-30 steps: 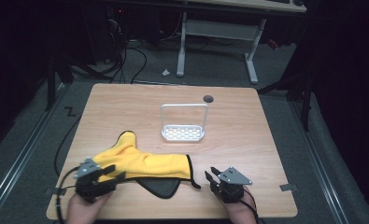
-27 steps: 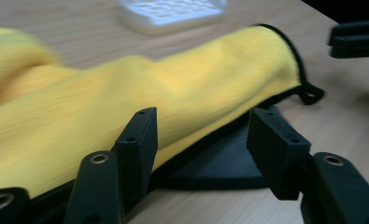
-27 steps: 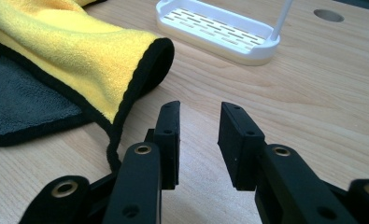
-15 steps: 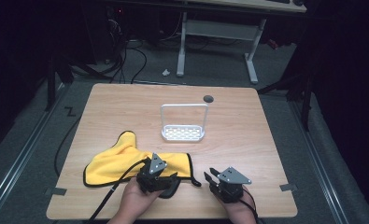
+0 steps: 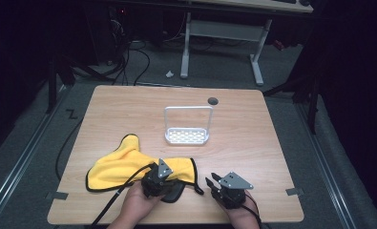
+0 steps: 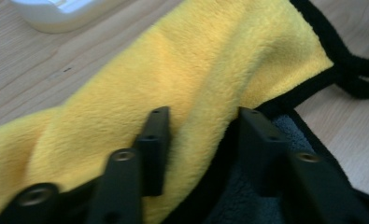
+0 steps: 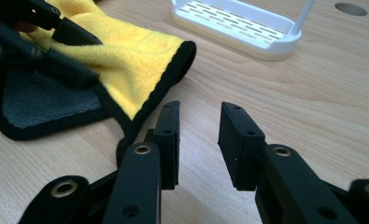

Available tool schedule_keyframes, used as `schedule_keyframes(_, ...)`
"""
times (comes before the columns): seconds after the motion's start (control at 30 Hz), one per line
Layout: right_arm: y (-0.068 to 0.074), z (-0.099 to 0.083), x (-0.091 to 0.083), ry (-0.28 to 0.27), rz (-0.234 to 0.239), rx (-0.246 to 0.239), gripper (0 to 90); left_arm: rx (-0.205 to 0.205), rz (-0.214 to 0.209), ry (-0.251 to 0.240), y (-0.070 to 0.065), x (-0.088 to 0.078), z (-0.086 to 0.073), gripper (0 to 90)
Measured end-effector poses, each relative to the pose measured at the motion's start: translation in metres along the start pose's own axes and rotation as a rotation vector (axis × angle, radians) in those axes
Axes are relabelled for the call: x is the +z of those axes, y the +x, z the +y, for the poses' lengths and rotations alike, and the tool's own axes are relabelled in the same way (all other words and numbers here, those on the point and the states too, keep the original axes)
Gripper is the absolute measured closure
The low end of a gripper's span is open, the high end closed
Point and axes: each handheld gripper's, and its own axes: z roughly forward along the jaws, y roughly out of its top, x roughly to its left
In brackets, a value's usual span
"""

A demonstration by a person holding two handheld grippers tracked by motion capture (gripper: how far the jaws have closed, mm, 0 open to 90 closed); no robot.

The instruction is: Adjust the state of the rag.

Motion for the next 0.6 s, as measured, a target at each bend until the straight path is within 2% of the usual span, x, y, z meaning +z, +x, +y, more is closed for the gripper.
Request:
schedule_keyframes(0.07, 0.0, 0.0, 0.001, 0.001, 0.001, 0.004, 69.7, -0.04, -0.026, -0.038, 0.005, -0.006, 0.0, 71.2)
schedule_keyframes(0.1, 0.0, 0.0, 0.001, 0.001, 0.001, 0.007, 69.8, -0.04, -0.026, -0.038, 0.005, -0.006, 0.0, 71.5)
schedule_keyframes(0.13, 0.0, 0.0, 0.001, 0.001, 0.002, 0.01, 69.8, -0.07, -0.053, -0.058, 0.009, -0.011, 0.0, 72.6)
schedule_keyframes(0.17, 0.0, 0.0, 0.001, 0.001, 0.004, 0.01, 69.8, -0.07, -0.053, -0.058, 0.009, -0.011, 0.0, 74.7)
schedule_keyframes(0.23, 0.002, 0.001, -0.001, -0.009, 0.014, 0.0, 69.8, -0.093, -0.058, -0.091, 0.012, -0.018, 0.0, 79.1)
schedule_keyframes(0.27, 0.005, 0.002, -0.002, -0.014, 0.02, -0.008, 69.8, -0.135, -0.079, -0.129, 0.017, -0.025, 0.0, 79.6)
schedule_keyframes(0.3, 0.005, 0.002, -0.002, -0.014, 0.02, -0.008, 69.8, -0.135, -0.079, -0.129, 0.017, -0.025, 0.0, 80.8)
schedule_keyframes(0.33, 0.012, 0.005, -0.002, -0.025, 0.044, -0.015, 70.2, -0.163, -0.081, -0.172, 0.022, -0.034, 0.002, 81.5)
schedule_keyframes(0.37, 0.017, 0.006, -0.002, -0.02, 0.061, -0.023, 70.4, -0.163, -0.081, -0.172, 0.022, -0.034, 0.002, 81.7)
schedule_keyframes(0.43, 0.028, 0.008, 0.002, -0.011, 0.095, -0.053, 70.8, -0.192, -0.087, -0.225, 0.03, -0.05, 0.005, 81.9)
schedule_keyframes(0.5, 0.042, 0.01, 0.007, -0.003, 0.143, -0.083, 71.0, -0.201, -0.091, -0.24, 0.031, -0.055, 0.005, 82.1)
schedule_keyframes(0.53, 0.049, 0.012, 0.012, 0.002, 0.169, -0.096, 71.1, -0.213, -0.101, -0.271, 0.032, -0.065, 0.006, 82.2)
schedule_keyframes(0.6, 0.065, 0.014, 0.025, 0.032, 0.227, -0.114, 71.4, -0.219, -0.118, -0.298, 0.032, -0.074, 0.005, 82.2)
